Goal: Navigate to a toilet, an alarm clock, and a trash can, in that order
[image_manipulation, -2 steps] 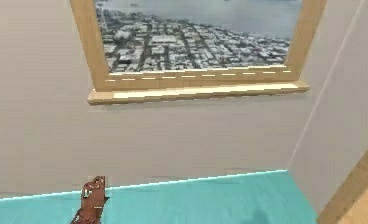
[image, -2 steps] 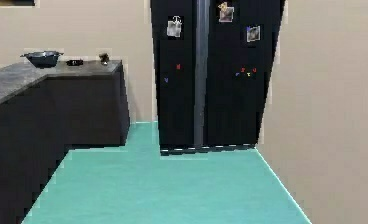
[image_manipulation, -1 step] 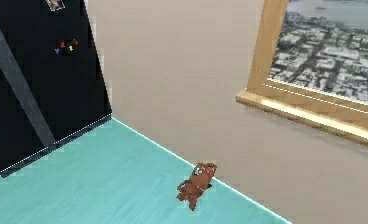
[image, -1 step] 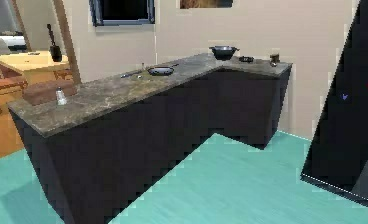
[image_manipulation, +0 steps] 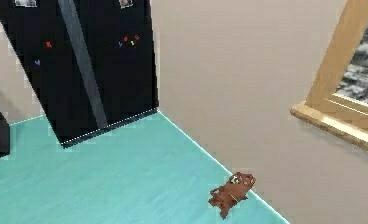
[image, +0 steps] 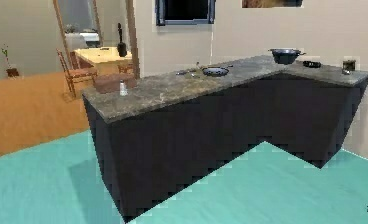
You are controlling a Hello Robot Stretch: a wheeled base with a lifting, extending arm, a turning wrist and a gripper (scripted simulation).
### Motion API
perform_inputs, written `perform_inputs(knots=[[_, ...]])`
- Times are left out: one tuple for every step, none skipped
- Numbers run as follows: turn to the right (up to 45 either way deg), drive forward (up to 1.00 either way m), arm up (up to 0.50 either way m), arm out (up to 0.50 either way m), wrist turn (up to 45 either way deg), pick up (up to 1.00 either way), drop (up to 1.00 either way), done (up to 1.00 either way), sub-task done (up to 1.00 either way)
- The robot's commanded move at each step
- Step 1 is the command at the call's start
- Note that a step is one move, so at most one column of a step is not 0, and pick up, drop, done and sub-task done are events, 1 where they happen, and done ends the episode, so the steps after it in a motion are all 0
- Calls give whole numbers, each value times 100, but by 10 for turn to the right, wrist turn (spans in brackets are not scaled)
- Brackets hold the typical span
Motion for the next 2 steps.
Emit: perform_inputs(knots=[[0,50,0,0,0,0,0,0,0],[-450,0,0,0,0,0,0,0,0]])
